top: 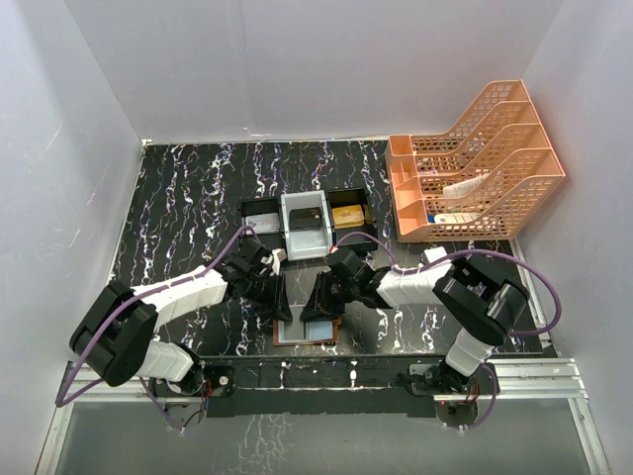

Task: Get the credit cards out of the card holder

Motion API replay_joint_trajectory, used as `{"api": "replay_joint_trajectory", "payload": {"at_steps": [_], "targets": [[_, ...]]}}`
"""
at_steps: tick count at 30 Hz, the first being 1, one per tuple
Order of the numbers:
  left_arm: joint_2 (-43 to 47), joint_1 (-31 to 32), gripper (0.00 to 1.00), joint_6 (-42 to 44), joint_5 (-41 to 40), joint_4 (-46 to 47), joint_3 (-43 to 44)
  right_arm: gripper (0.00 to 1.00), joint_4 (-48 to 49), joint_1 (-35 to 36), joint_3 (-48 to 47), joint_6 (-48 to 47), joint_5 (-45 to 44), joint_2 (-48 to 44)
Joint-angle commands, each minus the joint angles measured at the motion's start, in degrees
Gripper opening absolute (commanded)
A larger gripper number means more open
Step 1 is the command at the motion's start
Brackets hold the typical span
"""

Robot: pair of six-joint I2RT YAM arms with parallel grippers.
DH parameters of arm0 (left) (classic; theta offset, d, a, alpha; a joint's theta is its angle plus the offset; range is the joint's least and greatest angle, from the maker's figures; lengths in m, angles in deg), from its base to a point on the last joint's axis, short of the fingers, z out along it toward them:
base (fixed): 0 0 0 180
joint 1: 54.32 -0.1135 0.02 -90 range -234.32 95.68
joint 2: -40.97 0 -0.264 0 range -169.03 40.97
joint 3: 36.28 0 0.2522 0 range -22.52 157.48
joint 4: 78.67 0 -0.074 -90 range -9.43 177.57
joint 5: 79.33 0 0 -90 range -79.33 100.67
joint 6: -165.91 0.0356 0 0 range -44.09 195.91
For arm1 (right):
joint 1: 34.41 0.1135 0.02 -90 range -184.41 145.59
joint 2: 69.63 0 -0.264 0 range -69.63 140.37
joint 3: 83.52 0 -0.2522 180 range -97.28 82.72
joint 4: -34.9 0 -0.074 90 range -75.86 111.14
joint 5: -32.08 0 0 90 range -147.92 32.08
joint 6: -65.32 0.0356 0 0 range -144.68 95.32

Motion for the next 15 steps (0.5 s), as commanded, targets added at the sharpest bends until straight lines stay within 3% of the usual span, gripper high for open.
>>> {"api": "replay_joint_trajectory", "payload": {"at_steps": [1, 9, 15], "targets": [[0.1, 1.2, 0.19, -0.5, -1.3, -2.2, -1.9, 0.23, -1.5, 0.0, -0.5, -2.3, -2.5, 2.6], [0.1, 2.0, 0.17, -1.9, -1.4, -0.4, -3.0, 0.15, -2.0, 1.5, -4.1, -6.8, -1.0, 3.9], [1.0, 2.0, 0.17, -1.1, -3.7, -3.2, -1.7, 0.01, -13.1, 3.3, -9.3, -8.9, -11.4, 5.7]]}}
